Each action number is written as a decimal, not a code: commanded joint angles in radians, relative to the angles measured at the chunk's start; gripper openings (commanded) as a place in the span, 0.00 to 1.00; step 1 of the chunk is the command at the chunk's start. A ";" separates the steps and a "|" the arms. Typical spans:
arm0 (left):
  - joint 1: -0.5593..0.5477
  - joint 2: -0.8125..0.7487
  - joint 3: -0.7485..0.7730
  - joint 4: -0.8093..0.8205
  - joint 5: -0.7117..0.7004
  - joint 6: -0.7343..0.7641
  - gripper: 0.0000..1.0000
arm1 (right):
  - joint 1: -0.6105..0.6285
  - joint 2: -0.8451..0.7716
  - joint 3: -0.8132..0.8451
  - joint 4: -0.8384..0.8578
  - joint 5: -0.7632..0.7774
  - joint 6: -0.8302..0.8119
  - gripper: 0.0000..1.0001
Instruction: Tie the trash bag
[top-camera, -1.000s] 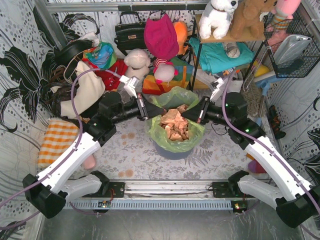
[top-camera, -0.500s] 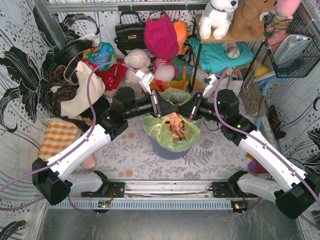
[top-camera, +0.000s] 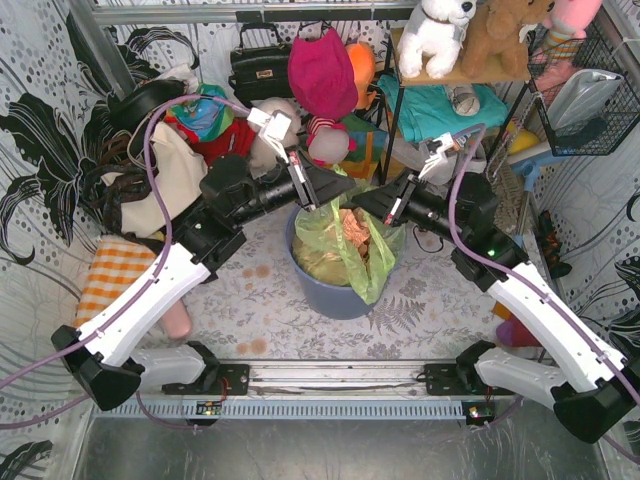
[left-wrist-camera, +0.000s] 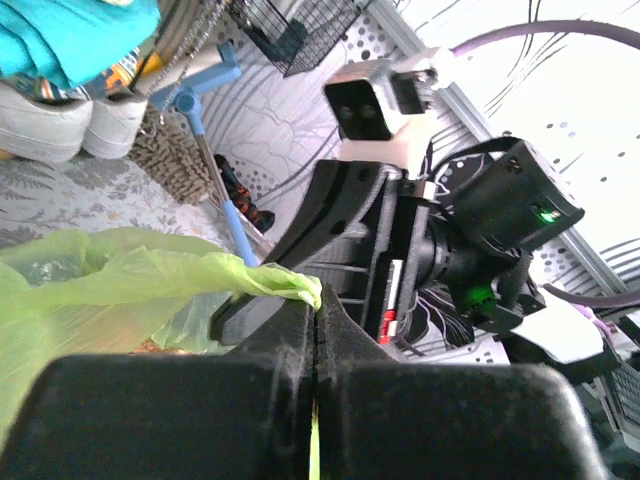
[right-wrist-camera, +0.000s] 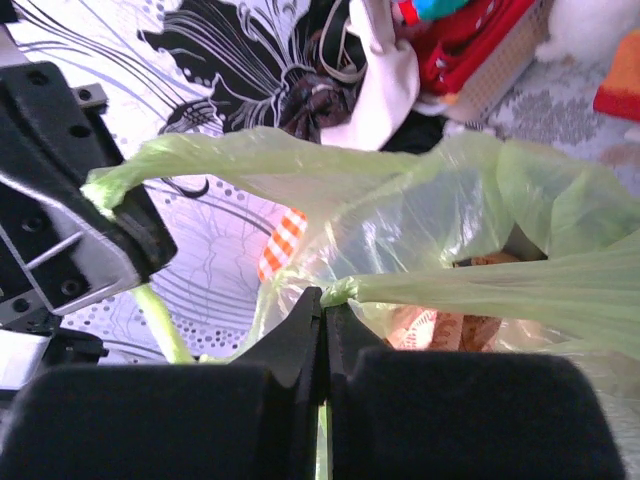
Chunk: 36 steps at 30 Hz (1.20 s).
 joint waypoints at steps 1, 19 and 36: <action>-0.003 -0.032 0.063 -0.032 -0.081 0.060 0.00 | 0.006 -0.049 0.067 0.014 0.071 -0.050 0.00; 0.001 -0.115 0.135 -0.088 -0.307 0.171 0.00 | 0.005 -0.065 0.242 -0.039 0.247 -0.158 0.00; 0.001 -0.106 0.274 -0.034 -0.248 0.201 0.00 | 0.006 0.035 0.421 0.080 0.143 -0.167 0.00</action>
